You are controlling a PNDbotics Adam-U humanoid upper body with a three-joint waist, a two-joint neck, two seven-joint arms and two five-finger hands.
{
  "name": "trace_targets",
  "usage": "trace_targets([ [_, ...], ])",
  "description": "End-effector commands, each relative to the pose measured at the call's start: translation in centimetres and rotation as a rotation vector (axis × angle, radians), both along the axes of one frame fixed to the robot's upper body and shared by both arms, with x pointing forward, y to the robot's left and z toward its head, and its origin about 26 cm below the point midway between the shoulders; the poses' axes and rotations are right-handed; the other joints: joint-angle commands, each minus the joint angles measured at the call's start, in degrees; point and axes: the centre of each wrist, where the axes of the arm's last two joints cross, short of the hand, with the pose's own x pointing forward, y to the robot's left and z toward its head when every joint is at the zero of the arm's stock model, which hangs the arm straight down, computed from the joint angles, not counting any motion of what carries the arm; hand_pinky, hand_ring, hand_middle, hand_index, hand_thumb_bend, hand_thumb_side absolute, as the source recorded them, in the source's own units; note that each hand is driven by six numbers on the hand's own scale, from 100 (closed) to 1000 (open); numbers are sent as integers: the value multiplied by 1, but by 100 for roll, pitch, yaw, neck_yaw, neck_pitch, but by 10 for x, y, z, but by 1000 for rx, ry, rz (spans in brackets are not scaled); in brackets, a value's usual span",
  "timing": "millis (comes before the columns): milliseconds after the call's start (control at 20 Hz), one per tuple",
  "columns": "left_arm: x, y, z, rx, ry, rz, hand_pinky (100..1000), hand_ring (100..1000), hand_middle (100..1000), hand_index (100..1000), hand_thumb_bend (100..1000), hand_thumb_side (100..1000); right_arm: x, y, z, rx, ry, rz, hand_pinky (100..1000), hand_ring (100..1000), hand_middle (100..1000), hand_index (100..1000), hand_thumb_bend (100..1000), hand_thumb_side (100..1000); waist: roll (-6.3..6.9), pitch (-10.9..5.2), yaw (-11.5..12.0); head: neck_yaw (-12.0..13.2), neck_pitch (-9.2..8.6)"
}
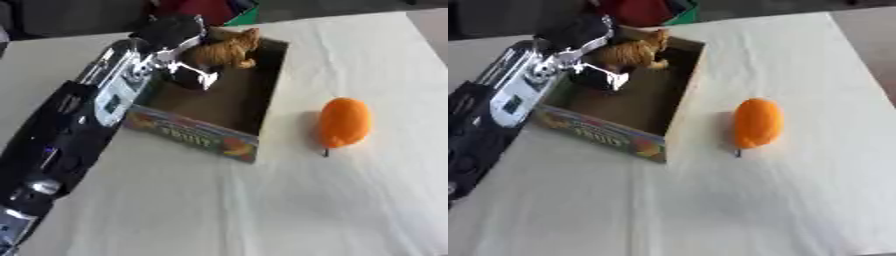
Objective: Pick up objects on the table and place them in the box.
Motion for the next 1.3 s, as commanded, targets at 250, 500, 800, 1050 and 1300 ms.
trace_targets([
  [250, 0, -1, 3, 83, 46, 37, 411, 511, 413, 488, 100, 260, -3, 0, 5, 3, -10, -1, 743, 1000, 627, 811, 100, 827, -44, -118, 11, 8, -43],
  [500, -5, 0, 12, 121, 79, 68, 530, 678, 607, 689, 100, 417, -3, 0, 3, 7, 3, -6, 743, 1000, 624, 809, 100, 829, -38, -128, 14, -7, -31],
  [800, -10, 9, 22, 142, 98, 84, 649, 857, 818, 897, 391, 770, -3, 0, 3, 8, 5, -8, 743, 1000, 623, 808, 100, 827, -25, -144, 17, -54, -25],
  [1050, -12, 18, 30, 130, 129, 87, 693, 910, 881, 944, 596, 922, -3, 0, 4, 10, 5, -6, 743, 1000, 622, 807, 100, 827, -9, -159, 27, -128, 14],
  [1300, -18, 27, 41, 81, 97, 94, 686, 901, 869, 934, 536, 904, -3, -1, 3, 9, 11, -12, 743, 1000, 622, 807, 100, 828, 1, -186, 57, -191, 68],
])
